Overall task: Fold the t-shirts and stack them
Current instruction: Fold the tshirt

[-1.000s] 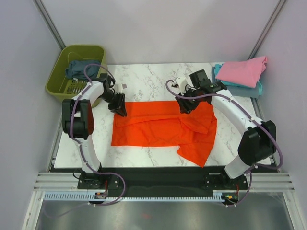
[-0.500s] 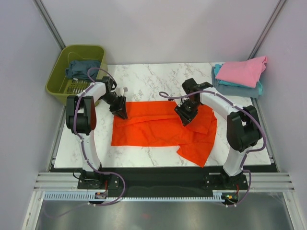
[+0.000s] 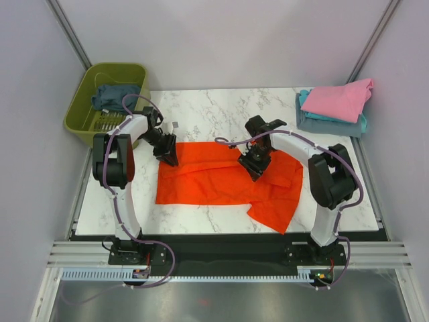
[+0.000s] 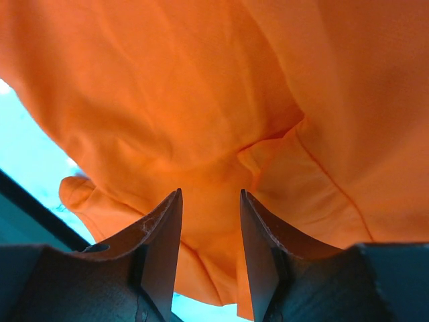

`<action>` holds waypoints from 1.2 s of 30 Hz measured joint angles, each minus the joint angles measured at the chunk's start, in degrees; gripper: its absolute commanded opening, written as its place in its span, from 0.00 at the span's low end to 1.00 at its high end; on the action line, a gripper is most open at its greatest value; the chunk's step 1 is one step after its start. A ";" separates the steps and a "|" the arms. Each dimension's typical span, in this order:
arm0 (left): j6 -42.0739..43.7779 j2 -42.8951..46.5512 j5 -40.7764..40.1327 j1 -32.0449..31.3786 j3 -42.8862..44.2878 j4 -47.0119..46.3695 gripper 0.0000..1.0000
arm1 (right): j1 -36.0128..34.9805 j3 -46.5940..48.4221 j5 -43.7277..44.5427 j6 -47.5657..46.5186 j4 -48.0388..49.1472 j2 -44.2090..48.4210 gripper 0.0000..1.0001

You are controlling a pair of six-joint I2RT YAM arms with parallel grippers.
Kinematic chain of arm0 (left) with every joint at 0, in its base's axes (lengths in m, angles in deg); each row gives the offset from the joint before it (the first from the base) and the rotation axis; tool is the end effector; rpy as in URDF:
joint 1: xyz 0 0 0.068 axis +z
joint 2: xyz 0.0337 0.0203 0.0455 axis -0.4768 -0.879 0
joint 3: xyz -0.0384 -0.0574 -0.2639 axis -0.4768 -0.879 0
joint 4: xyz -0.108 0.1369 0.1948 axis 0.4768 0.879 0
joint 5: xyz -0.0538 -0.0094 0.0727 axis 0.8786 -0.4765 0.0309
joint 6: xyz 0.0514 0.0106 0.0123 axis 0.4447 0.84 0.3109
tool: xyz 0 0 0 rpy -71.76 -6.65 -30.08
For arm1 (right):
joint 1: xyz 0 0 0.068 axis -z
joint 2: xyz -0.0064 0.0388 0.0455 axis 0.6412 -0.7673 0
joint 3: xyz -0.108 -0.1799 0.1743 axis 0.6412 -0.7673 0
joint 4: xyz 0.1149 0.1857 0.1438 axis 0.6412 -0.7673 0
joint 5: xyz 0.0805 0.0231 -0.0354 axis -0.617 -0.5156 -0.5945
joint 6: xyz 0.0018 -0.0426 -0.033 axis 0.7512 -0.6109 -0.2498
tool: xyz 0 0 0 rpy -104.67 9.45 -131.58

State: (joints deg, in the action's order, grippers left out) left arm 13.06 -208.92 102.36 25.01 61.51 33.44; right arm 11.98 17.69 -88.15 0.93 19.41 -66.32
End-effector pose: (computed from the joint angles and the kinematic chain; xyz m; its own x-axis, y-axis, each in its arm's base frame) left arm 0.3930 -0.0418 0.1589 -0.9802 0.1785 -0.0858 0.1973 0.8432 -0.5002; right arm 0.3122 0.1767 0.1973 -0.5603 -0.7930 -0.2392 -0.8280 0.5279 0.1892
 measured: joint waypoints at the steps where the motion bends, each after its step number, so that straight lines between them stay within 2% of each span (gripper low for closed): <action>1: 0.00 0.00 0.00 0.00 0.00 0.00 0.35 | 0.00 0.00 0.39 -0.02 0.31 -0.28 0.47; 17: -0.02 -0.07 -0.02 0.00 0.00 -0.02 0.35 | 0.00 0.13 3.21 0.13 3.93 -5.77 0.41; 20: -0.02 -0.07 -0.02 0.00 0.00 -0.02 0.35 | 0.00 0.55 3.34 0.17 3.98 -6.38 0.36; 22: -0.02 -0.07 -0.02 0.00 0.00 -0.02 0.35 | 0.00 0.83 3.37 0.22 4.22 -6.58 0.26; 27: -0.04 -0.07 -0.02 0.00 0.00 -0.04 0.35 | 0.02 0.83 3.69 0.52 4.68 -6.69 0.13; 30: -0.04 -0.07 -0.02 0.00 0.00 -0.02 0.35 | 0.00 0.85 3.69 0.72 4.72 -6.69 0.07; 36: -0.07 -0.07 -0.02 0.00 0.00 -0.09 0.35 | 0.00 2.69 3.19 1.07 3.56 -6.69 0.05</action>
State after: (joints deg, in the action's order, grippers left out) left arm 12.99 -208.98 102.34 25.01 61.51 33.35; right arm 11.98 20.38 -84.96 2.00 22.97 -73.00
